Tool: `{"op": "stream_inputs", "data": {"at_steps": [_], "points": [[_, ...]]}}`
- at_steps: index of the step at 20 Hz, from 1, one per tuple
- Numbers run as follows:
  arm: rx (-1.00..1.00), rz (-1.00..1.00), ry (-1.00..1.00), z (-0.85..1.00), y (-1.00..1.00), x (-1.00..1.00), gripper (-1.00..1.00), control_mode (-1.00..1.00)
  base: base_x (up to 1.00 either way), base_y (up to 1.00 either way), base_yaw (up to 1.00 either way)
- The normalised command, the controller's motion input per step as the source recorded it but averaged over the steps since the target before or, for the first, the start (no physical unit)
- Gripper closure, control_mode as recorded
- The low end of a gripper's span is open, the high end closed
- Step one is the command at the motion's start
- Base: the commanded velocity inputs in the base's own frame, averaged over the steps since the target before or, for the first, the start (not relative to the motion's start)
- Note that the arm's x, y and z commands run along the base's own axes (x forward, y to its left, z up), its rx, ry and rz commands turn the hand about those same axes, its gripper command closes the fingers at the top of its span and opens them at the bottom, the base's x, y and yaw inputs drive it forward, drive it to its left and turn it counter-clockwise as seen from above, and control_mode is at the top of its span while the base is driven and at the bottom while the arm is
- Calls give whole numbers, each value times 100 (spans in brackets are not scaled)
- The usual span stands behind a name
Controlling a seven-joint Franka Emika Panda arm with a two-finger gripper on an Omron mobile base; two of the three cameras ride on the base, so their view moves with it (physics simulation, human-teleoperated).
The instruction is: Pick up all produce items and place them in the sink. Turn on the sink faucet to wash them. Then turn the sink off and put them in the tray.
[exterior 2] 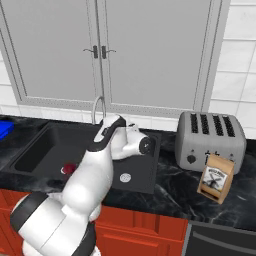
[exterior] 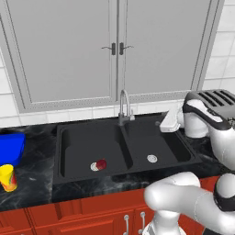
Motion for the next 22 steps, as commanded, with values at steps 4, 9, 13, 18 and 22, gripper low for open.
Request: {"op": "stream_inputs", "data": {"at_steps": [4, 9, 13, 18, 22], "points": [[0, 6, 0, -20, 0, 40, -100, -100, 0, 0, 0], [0, 4, 0, -23, 1, 38, -100, -100, 0, 0, 0], [0, 0, 0, -15, 10, 46, -100, -100, 0, 0, 0], [0, 0, 0, -14, 8, 51, -100, -100, 0, 0, 0], [0, 0, 0, -18, 2, 46, -100, -100, 0, 0, 0]]}}
